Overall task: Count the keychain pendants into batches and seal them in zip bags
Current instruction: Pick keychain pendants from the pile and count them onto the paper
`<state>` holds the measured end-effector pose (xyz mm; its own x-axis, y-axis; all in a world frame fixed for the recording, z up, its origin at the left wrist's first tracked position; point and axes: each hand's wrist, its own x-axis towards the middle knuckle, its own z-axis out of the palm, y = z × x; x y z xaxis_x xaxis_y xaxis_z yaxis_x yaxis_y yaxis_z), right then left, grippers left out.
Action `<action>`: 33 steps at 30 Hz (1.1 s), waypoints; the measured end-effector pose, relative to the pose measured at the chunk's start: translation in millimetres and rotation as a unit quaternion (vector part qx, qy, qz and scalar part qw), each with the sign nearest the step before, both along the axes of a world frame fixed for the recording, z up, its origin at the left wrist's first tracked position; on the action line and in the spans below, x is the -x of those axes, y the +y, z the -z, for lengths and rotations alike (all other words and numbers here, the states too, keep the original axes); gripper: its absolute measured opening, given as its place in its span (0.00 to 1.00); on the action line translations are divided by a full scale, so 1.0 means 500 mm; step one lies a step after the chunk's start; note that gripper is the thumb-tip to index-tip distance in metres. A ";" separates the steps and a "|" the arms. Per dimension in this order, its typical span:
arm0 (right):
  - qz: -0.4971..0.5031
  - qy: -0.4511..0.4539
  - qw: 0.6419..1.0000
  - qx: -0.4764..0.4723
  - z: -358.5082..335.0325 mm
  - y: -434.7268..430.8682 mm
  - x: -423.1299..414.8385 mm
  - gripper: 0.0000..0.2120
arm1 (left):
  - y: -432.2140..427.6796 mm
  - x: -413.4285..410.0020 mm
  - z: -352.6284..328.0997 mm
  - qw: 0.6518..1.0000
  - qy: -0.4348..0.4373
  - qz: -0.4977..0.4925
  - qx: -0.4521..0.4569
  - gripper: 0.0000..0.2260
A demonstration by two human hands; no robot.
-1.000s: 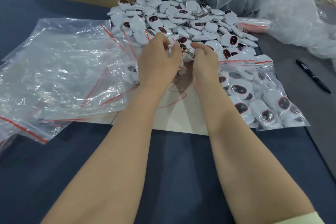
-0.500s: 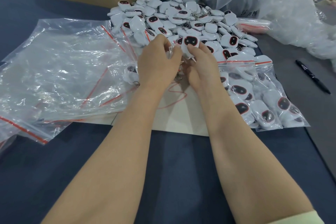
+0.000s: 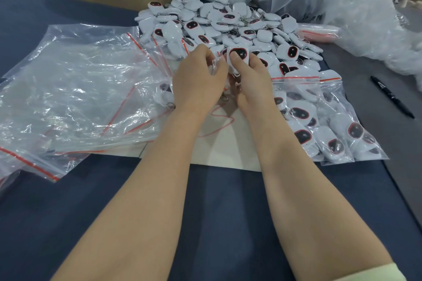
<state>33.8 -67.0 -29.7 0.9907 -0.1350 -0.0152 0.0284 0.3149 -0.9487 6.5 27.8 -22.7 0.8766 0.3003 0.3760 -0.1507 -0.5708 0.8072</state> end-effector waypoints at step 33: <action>0.040 -0.015 0.993 0.112 -0.016 -0.010 -0.006 0.11 | 0.002 0.000 -0.004 1.000 -0.011 0.005 0.023 0.08</action>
